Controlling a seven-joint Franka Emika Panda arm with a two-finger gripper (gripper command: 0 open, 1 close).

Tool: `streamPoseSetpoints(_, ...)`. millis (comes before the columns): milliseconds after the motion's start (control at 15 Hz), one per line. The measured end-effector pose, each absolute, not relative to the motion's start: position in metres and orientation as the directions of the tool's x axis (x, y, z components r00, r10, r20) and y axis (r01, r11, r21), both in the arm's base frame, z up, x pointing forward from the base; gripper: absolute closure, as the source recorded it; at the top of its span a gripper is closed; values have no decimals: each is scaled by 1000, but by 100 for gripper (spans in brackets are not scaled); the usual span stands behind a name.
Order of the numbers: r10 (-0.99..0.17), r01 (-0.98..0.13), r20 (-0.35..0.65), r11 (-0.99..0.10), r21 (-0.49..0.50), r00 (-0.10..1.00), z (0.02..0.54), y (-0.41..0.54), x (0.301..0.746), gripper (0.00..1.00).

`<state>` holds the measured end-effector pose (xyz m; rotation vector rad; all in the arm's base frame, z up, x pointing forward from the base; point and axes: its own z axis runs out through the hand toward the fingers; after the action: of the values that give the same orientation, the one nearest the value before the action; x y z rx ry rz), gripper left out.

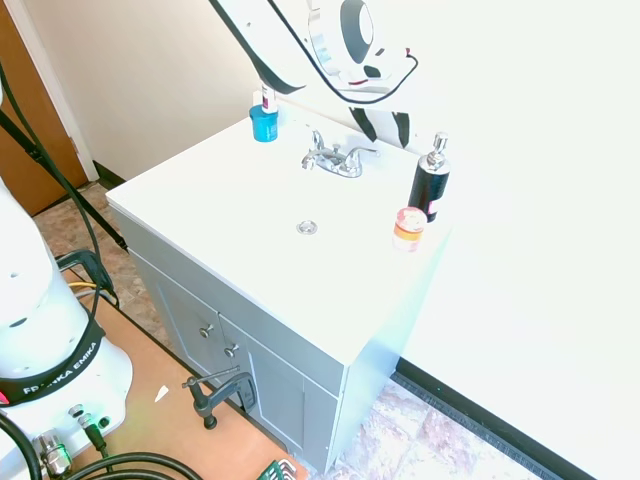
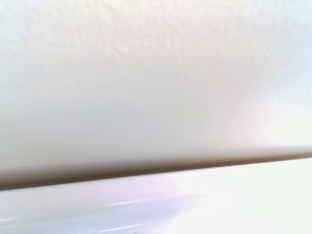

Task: Turn on the cold water

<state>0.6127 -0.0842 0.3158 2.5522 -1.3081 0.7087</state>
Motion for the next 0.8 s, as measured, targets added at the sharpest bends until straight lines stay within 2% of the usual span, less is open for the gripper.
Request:
streamPoseSetpoints(333, -708, -803, 466, -596, 7, 530, 309, -86, 611, 0)
streamPoseSetpoints(800, -735, -798, 339, -596, 91, 587, 307, -88, 604, 0)
